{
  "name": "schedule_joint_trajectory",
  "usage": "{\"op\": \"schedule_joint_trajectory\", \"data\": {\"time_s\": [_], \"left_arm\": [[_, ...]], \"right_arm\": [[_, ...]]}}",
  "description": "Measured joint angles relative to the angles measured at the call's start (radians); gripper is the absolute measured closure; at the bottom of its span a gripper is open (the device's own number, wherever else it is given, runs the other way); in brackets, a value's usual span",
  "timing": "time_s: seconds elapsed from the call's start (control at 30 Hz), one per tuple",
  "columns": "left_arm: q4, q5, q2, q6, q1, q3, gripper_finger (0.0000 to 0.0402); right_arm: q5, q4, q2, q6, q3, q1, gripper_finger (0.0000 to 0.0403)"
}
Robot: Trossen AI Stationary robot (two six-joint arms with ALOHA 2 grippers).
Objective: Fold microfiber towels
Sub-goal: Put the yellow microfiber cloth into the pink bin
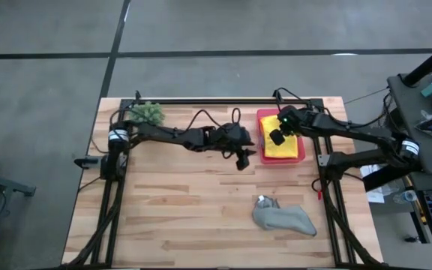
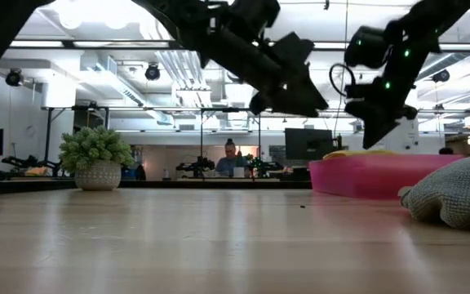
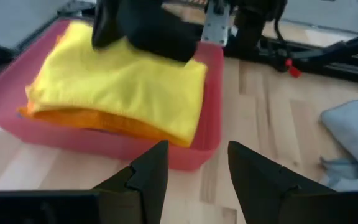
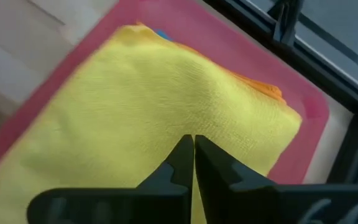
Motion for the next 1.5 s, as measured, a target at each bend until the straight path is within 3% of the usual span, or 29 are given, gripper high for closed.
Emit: {"op": "schedule_joint_trajectory", "data": {"time_s": [0.33, 0.73, 0.9, 1.03, 1.2, 1.5], "left_arm": [[0.056, -0.006, -0.136, 0.027, -0.016, -0.111, 0.0251], [0.077, -0.115, -0.312, 0.025, -0.021, -0.293, 0.0251], [0.129, -0.159, -0.384, 0.024, -0.022, -0.371, 0.0251], [0.156, -0.162, -0.430, 0.022, -0.021, -0.419, 0.0251], [0.202, -0.174, -0.463, 0.019, -0.021, -0.462, 0.0251], [0.264, -0.179, -0.464, 0.026, -0.021, -0.463, 0.0251]], "right_arm": [[-0.001, 0.276, 0.081, -0.094, -0.127, -0.073, 0.0394], [0.002, 0.276, 0.016, -0.043, -0.061, -0.059, 0.0394], [0.012, 0.560, 0.008, -0.020, -0.149, -0.006, 0.0394], [0.101, 0.797, 0.011, -0.009, -0.267, 0.030, 0.0394], [0.125, 1.081, 0.011, 0.008, -0.424, 0.079, 0.0394], [0.158, 1.157, 0.057, 0.037, -0.529, 0.100, 0.0394]]}}
